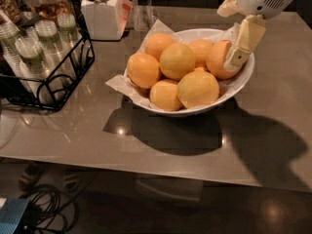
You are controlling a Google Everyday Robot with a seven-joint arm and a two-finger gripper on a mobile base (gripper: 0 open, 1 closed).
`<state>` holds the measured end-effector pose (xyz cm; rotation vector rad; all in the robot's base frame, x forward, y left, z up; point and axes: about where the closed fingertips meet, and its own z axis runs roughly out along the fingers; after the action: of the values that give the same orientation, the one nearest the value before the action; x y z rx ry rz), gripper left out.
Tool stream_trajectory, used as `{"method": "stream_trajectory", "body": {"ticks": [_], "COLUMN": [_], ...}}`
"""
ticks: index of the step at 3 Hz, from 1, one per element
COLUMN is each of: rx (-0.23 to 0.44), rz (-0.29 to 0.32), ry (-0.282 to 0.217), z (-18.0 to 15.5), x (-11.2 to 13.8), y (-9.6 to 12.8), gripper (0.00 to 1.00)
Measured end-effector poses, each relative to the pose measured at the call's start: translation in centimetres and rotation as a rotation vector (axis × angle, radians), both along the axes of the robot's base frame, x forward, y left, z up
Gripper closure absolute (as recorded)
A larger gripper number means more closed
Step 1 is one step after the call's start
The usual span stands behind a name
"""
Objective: Pick orange from white bowl
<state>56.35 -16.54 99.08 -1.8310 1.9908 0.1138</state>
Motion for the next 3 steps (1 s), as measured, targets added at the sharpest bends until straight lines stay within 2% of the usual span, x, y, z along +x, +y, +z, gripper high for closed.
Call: {"method": "stream_trajectory", "body": {"ticks": [1,3], "rx": [0.015,0.035], "rz": [0.0,-0.027], "ry": [0.032,0.099], "z": [-1.3,-3.6], "x": [0.3,0.0], "y": [0.0,-0.8], "gripper": [0.16,0.16]}}
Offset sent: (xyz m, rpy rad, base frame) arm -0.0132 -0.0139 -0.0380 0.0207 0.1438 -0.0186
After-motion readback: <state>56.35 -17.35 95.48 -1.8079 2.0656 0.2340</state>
